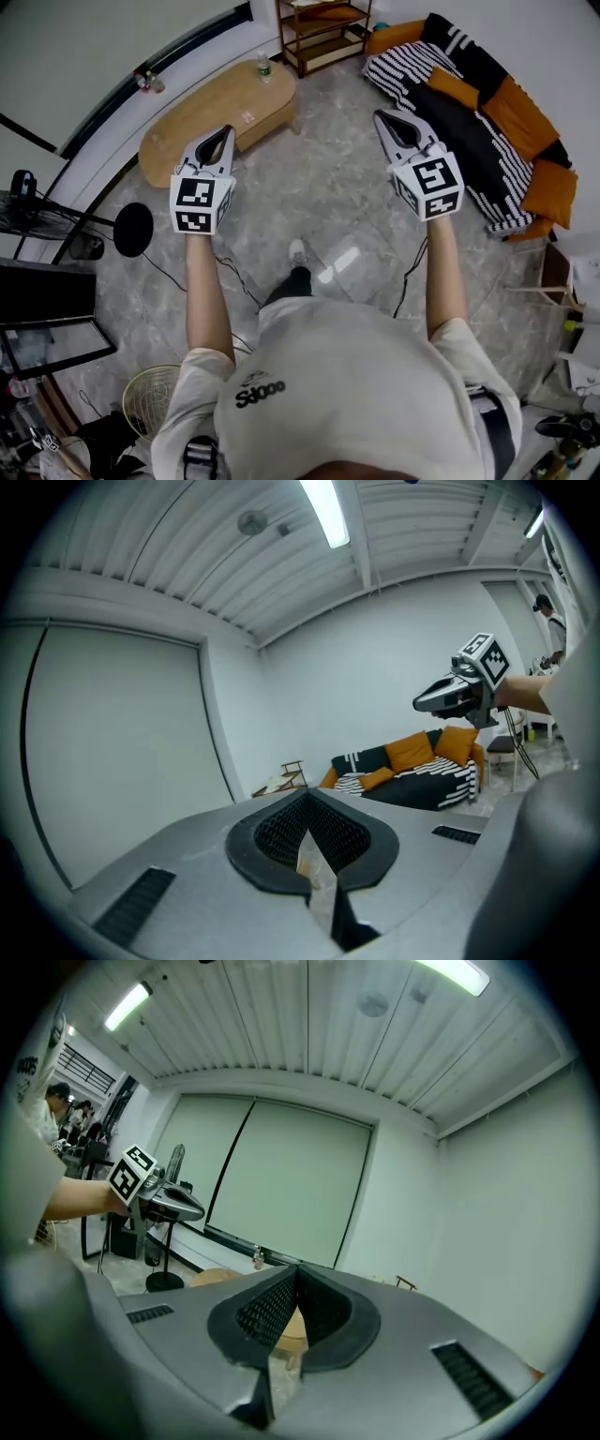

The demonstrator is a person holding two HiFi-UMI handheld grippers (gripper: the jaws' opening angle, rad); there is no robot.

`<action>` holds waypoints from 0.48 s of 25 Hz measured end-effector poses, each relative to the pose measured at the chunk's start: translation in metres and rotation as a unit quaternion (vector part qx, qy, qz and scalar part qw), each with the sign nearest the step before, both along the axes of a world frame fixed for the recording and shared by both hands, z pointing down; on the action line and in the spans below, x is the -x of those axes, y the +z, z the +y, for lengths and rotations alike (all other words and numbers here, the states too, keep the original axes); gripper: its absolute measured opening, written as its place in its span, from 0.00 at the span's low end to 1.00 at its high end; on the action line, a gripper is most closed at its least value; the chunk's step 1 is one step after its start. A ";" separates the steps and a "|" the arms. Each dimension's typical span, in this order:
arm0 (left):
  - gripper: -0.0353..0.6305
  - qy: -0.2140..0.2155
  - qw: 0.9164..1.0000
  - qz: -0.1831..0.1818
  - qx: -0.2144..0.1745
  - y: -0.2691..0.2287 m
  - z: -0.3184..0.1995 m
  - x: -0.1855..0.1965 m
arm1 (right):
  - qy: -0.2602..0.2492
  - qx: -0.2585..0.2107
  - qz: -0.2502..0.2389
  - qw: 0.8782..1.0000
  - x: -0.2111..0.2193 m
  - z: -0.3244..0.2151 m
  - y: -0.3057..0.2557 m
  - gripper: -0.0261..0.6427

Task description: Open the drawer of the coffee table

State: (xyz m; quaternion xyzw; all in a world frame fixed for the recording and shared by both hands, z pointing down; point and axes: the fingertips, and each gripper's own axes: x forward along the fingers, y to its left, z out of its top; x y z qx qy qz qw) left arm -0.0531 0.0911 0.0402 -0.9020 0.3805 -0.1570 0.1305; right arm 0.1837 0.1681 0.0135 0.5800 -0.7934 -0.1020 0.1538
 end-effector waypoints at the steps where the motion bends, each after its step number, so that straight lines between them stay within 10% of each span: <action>1: 0.08 0.000 1.000 -0.003 0.000 0.000 -0.015 -0.002 | 0.001 0.002 0.000 1.000 -0.001 -0.015 -0.001 0.05; 12: 0.08 -0.001 1.000 -0.020 0.011 0.005 -0.163 0.002 | 0.008 0.016 0.003 1.000 0.006 -0.161 -0.008 0.05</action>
